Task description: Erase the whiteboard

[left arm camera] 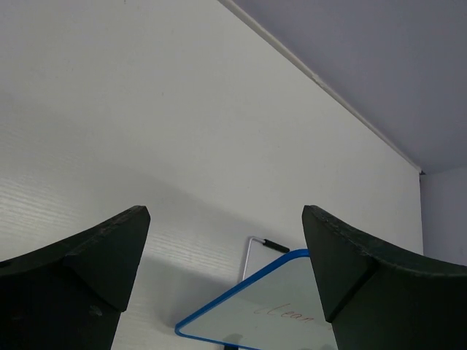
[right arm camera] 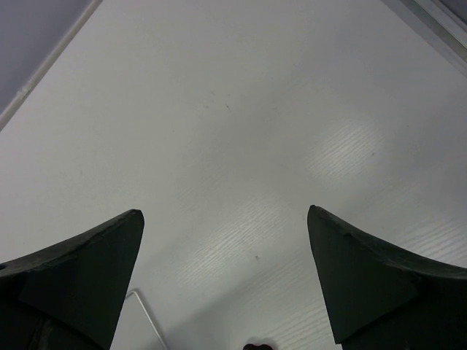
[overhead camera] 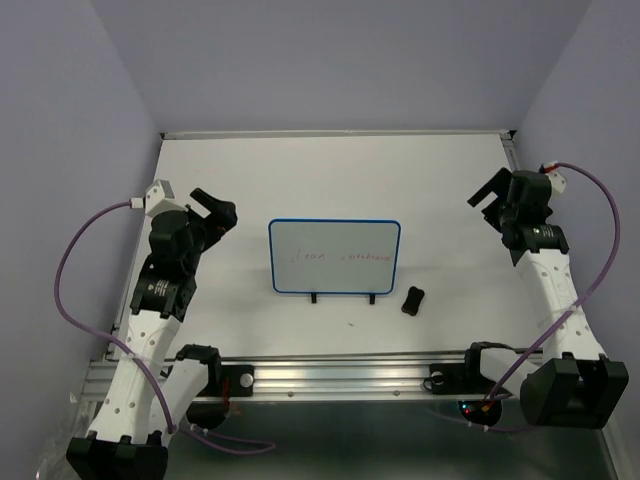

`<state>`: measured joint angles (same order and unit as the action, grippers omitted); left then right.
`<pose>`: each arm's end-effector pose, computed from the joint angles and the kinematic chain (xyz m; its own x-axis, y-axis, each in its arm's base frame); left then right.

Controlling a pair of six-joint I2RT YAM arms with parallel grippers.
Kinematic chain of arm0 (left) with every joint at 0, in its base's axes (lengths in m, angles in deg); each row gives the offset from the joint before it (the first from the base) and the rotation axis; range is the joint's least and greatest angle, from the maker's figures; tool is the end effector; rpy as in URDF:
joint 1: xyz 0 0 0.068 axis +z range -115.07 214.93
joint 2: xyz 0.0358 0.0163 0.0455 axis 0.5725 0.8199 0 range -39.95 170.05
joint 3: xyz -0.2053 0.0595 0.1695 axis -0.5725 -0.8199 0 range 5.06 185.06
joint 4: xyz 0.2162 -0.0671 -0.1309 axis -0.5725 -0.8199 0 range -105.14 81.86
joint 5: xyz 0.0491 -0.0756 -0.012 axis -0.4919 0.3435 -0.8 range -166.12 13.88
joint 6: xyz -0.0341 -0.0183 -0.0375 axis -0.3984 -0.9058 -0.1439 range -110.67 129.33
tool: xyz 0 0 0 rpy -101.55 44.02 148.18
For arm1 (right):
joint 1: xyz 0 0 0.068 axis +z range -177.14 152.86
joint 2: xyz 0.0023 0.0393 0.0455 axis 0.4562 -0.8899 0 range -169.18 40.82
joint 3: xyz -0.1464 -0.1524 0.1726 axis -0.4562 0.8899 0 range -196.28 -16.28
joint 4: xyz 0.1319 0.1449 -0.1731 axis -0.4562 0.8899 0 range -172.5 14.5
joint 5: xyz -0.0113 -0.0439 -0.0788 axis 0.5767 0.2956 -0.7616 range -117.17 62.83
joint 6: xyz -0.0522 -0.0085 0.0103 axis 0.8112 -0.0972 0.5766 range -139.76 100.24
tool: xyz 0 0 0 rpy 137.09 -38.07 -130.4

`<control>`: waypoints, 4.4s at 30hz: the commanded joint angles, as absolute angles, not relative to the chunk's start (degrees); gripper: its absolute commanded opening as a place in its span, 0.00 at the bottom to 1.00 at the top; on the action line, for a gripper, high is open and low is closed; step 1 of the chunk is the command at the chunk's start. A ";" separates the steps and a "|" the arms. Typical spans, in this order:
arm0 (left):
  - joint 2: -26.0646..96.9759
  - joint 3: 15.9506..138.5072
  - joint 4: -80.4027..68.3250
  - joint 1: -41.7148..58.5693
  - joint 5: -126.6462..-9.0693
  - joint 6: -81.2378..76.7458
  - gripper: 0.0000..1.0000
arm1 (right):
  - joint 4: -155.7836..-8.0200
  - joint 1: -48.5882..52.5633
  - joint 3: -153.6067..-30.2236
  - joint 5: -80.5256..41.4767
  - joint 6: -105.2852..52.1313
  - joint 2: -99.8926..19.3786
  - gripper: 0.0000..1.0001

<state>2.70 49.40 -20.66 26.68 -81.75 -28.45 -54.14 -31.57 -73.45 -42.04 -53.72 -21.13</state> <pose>0.1752 -0.0219 0.3390 -0.1759 -0.5906 -0.7875 -0.0766 0.8058 -0.5872 0.2343 -0.0274 0.3267 -0.2907 0.5640 -0.7729 0.5440 0.7620 0.3514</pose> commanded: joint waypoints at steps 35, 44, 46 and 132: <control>-0.32 42.50 -21.15 26.49 -68.12 -29.43 0.99 | -45.58 -5.96 -48.28 -32.44 -66.78 -19.20 0.89; 3.64 42.06 -18.78 26.58 -68.03 -29.34 0.99 | -50.50 -0.25 -48.62 -34.19 -67.84 -23.68 0.72; 4.08 41.89 -18.52 26.58 -68.03 -29.34 0.99 | -51.20 2.11 -49.32 -35.94 -68.80 -25.61 0.69; 8.81 29.75 15.23 24.21 -53.27 -26.97 0.99 | -81.45 44.32 -80.44 -77.08 -28.99 -55.06 0.01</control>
<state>6.44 30.40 4.63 24.77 -56.52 -29.76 -82.66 44.19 -77.75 -76.31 -27.60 -54.83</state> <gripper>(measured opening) 0.990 0.446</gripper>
